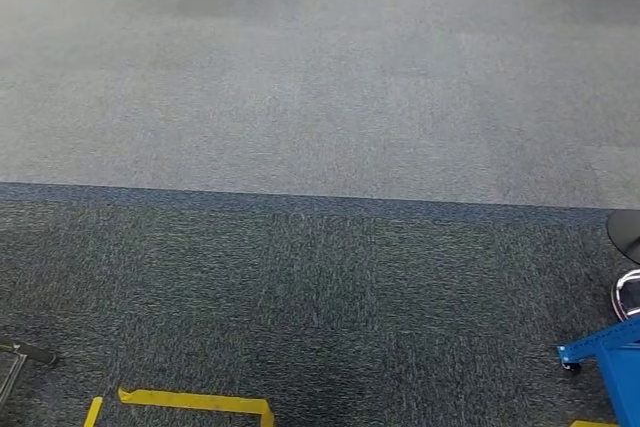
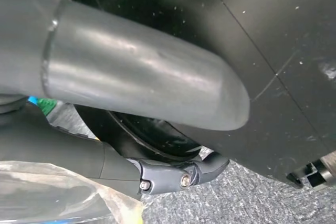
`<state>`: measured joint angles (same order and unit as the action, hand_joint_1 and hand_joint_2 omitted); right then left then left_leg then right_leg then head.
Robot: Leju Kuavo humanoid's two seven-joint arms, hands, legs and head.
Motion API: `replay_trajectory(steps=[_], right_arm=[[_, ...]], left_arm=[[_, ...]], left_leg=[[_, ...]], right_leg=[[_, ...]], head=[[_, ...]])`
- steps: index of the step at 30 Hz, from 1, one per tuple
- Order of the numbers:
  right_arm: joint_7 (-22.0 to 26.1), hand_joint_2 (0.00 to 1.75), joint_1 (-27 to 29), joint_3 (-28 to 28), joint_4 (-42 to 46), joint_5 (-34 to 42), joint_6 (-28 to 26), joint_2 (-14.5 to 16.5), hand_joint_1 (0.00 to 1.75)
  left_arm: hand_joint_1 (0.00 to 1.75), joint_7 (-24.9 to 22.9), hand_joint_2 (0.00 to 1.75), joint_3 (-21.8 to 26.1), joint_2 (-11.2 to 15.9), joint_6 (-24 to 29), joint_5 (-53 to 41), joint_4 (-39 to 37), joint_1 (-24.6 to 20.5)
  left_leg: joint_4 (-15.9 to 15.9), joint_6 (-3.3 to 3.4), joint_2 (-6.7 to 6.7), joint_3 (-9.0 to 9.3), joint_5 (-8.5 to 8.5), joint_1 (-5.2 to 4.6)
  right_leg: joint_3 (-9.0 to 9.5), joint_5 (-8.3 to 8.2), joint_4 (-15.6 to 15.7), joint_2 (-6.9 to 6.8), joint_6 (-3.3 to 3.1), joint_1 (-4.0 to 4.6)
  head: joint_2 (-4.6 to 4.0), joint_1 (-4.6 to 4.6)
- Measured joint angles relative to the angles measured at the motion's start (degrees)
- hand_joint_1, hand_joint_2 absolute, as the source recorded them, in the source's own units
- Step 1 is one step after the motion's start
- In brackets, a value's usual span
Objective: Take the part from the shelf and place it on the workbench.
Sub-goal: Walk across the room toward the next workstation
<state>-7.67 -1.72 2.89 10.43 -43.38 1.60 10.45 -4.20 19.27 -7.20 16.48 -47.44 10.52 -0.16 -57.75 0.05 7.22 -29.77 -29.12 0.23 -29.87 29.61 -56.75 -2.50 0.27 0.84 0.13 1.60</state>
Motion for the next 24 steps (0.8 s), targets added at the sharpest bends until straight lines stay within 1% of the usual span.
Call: replay_trajectory(steps=[1, 2, 3, 4, 5, 6, 7, 8, 9, 10, 11, 12, 13, 14, 15, 16, 17, 18, 19, 20, 21, 22, 23, 24], right_arm=[[0.12, 0.0, -0.01, -0.02, 0.0, 0.07, 0.0, 0.01, 0.0], [0.18, 0.0, -0.07, -0.04, 0.0, 0.11, 0.0, 0.02, 0.0], [0.21, 0.0, -0.12, -0.04, 0.0, 0.15, 0.0, 0.04, 0.0], [0.26, 0.0, -0.15, -0.05, 0.0, 0.17, 0.0, 0.06, 0.0], [0.33, 0.0, -0.15, -0.05, 0.0, 0.19, 0.0, 0.08, 0.0], [0.41, 0.0, -0.13, -0.05, 0.0, 0.21, 0.0, 0.09, 0.0], [0.49, 0.0, -0.13, -0.05, 0.0, 0.24, 0.01, 0.09, 0.0], [0.56, 0.0, -0.17, -0.05, 0.0, 0.29, 0.01, 0.12, 0.0], [0.61, 0.0, -0.21, -0.05, 0.0, 0.35, 0.02, 0.18, 0.0], [0.65, 0.0, -0.26, -0.05, 0.0, 0.41, 0.02, 0.28, 0.0], [0.68, 0.0, -0.35, -0.06, 0.01, 0.45, 0.03, 0.38, 0.0], [0.69, 0.0, -0.43, -0.07, 0.01, 0.49, 0.03, 0.46, 0.0], [0.73, 0.0, -0.51, -0.07, 0.02, 0.51, 0.03, 0.5, 0.0], [0.75, 0.0, -0.58, -0.08, 0.02, 0.52, 0.03, 0.5, 0.0], [0.79, 0.0, -0.6, -0.08, 0.02, 0.53, 0.02, 0.5, 0.0], [0.77, 0.0, -0.6, -0.09, 0.02, 0.54, 0.02, 0.5, 0.0], [0.72, 0.0, -0.59, -0.1, 0.02, 0.54, 0.02, 0.49, 0.0], [0.68, 0.0, -0.61, -0.13, 0.02, 0.55, 0.01, 0.46, 0.0], [0.63, 0.0, -0.71, -0.19, 0.02, 0.55, 0.0, 0.43, 0.0], [0.63, 0.0, -0.85, -0.26, 0.02, 0.56, -0.01, 0.4, 0.0], [0.63, 0.0, -1.0, -0.35, 0.02, 0.56, -0.02, 0.37, 0.0], [0.63, 0.0, -1.1, -0.43, 0.02, 0.56, -0.02, 0.35, 0.0], [0.59, 0.0, -1.1, -0.48, 0.02, 0.56, -0.02, 0.33, 0.0], [0.51, 0.0, -0.95, -0.54, 0.02, 0.56, -0.02, 0.28, 0.0]], left_arm=[[0.0, 0.0, 0.0, 0.01, -0.02, 0.0, -0.01, 0.0, -0.09], [0.0, 0.0, 0.0, 0.0, -0.02, 0.0, -0.01, 0.0, -0.15], [0.0, 0.0, 0.0, -0.01, -0.02, 0.0, -0.01, -0.01, -0.12], [0.0, 0.0, 0.0, -0.01, -0.02, -0.01, -0.01, -0.01, -0.03], [0.0, 0.0, 0.0, -0.01, -0.02, -0.01, -0.01, -0.01, 0.1], [0.0, 0.0, 0.0, 0.0, -0.02, -0.02, -0.01, -0.01, 0.23], [0.0, 0.0, 0.0, 0.01, -0.02, -0.02, -0.01, -0.01, 0.32], [0.0, 0.0, 0.0, 0.01, -0.02, -0.01, -0.01, -0.01, 0.36], [0.0, 0.0, 0.0, 0.01, -0.01, 0.0, -0.01, -0.01, 0.36], [0.0, -0.01, 0.0, 0.02, 0.07, 0.0, -0.01, -0.01, 0.33], [0.0, -0.03, 0.0, 0.05, 0.13, 0.0, -0.01, -0.01, 0.32], [0.0, -0.06, 0.0, 0.08, 0.19, 0.0, -0.03, -0.01, 0.3], [0.0, -0.1, 0.0, 0.11, 0.25, 0.0, -0.05, -0.01, 0.26], [0.0, -0.18, 0.0, 0.14, 0.27, 0.0, -0.07, -0.01, 0.24], [0.0, -0.23, 0.0, 0.16, 0.26, 0.0, -0.09, -0.01, 0.19], [0.0, -0.27, 0.0, 0.2, 0.26, 0.0, -0.09, -0.01, 0.13], [0.0, -0.31, 0.0, 0.26, 0.24, 0.0, -0.09, -0.01, 0.07], [0.0, -0.31, 0.0, 0.32, 0.2, 0.0, -0.11, -0.01, 0.02], [0.0, -0.32, 0.0, 0.4, 0.2, 0.0, -0.13, -0.01, 0.04], [0.0, -0.33, 0.0, 0.48, 0.2, 0.0, -0.14, -0.01, 0.11], [0.0, -0.34, 0.0, 0.56, 0.22, -0.01, -0.14, -0.01, 0.19], [0.0, -0.36, 0.0, 0.62, 0.25, -0.01, -0.13, -0.01, 0.24], [0.0, -0.37, 0.0, 0.66, 0.27, -0.03, -0.13, -0.01, 0.22], [0.0, -0.37, 0.0, 0.69, 0.26, -0.08, -0.12, -0.01, 0.18]], left_leg=[[-0.69, -0.3, -1.03, -0.13, -0.69, 0.13], [-2.39, -0.57, -2.61, -0.71, -1.93, 0.24], [-5.42, -0.75, -4.51, -1.95, -3.67, 0.31], [-9.31, -0.79, -5.86, -3.66, -5.48, 0.33], [-13.12, -0.8, -6.44, -5.42, -6.88, 0.33], [-15.7, -0.76, -6.65, -6.72, -7.38, 0.32], [-16.25, -0.67, -6.75, -7.21, -6.71, 0.31], [-14.61, -0.51, -6.92, -6.73, -4.99, 0.31], [-11.16, -0.3, -7.58, -5.46, -2.51, 0.32], [-7.39, -0.02, -9.14, -4.01, -0.37, 0.38], [-3.88, 0.19, -10.64, -2.67, 1.04, 0.49], [-1.57, 0.3, -11.85, -1.82, 1.64, 0.53], [-0.61, 0.36, -12.5, -1.51, 1.47, 0.54], [-0.14, 0.35, -12.05, -1.38, 1.3, 0.48], [0.14, 0.51, -11.37, -1.33, 1.35, 0.55], [0.53, 0.76, -10.64, -1.14, 1.48, 0.62], [0.92, 1.04, -9.82, -0.93, 1.63, 0.69], [1.26, 1.3, -8.94, -0.76, 1.74, 0.75], [1.33, 1.44, -8.0, -0.64, 1.7, 0.61], [1.33, 1.54, -7.0, -0.61, 1.62, 0.54], [1.3, 1.59, -5.96, -0.59, 1.51, 0.48], [1.28, 1.58, -4.95, -0.54, 1.39, 0.46], [1.25, 1.53, -4.1, -0.47, 1.26, 0.46], [1.2, 1.41, -3.36, -0.33, 1.11, 0.47]], right_leg=[[0.05, -0.18, 0.12, 0.57, -0.35, -0.11], [0.2, -0.38, 0.25, 1.15, -0.71, -0.26], [0.38, -0.55, 0.31, 1.71, -1.02, -0.37], [0.35, -0.65, 0.29, 2.38, -1.22, -0.36], [0.33, -0.71, 0.28, 3.16, -1.35, -0.32], [0.34, -0.73, 0.27, 4.02, -1.43, -0.28], [0.39, -0.74, 0.23, 4.91, -1.45, -0.25], [0.49, -0.75, 0.2, 5.79, -1.46, -0.24], [0.62, -0.73, 0.17, 6.62, -1.43, -0.25], [0.49, -0.68, 0.1, 7.37, -1.36, -0.24], [0.35, -0.59, -0.03, 8.12, -1.2, -0.24], [-0.02, -0.58, -0.13, 8.78, -0.92, -0.33], [-0.55, -0.61, -0.21, 9.41, -0.58, -0.46], [-0.87, -0.7, -0.21, 10.07, -0.19, -0.63], [-1.16, -0.77, -0.23, 10.61, 0.18, -0.77], [-1.42, -0.51, -0.54, 10.18, 0.46, -0.75], [-1.9, 0.29, -1.62, 8.99, 0.71, -0.64], [-2.9, 1.7, -3.84, 7.32, 0.93, -0.52], [-4.45, 3.56, -7.1, 5.4, 1.15, -0.41], [-6.16, 5.38, -10.8, 4.27, 1.38, -0.38], [-7.49, 6.52, -13.81, 3.7, 1.6, -0.4], [-7.96, 6.6, -15.14, 3.36, 1.78, -0.44], [-7.35, 5.55, -14.29, 3.03, 1.92, -0.53], [-5.71, 3.58, -11.3, 2.42, 2.06, -0.68]], head=[[0.0, -0.06], [0.0, -0.16], [0.0, -0.32], [0.0, -0.45], [0.0, -0.5], [0.0, -0.53], [0.0, -0.53], [0.0, -0.53], [0.0, -0.54], [0.0, -0.52], [0.0, -0.49], [0.0, -0.52], [0.0, -0.53], [0.0, -0.56], [0.0, -0.59], [0.0, -0.55], [0.0, -0.41], [0.0, -0.27], [0.0, -0.15], [0.0, -0.03], [0.0, -0.04], [0.0, -0.05], [0.0, -0.05], [0.0, -0.04]])
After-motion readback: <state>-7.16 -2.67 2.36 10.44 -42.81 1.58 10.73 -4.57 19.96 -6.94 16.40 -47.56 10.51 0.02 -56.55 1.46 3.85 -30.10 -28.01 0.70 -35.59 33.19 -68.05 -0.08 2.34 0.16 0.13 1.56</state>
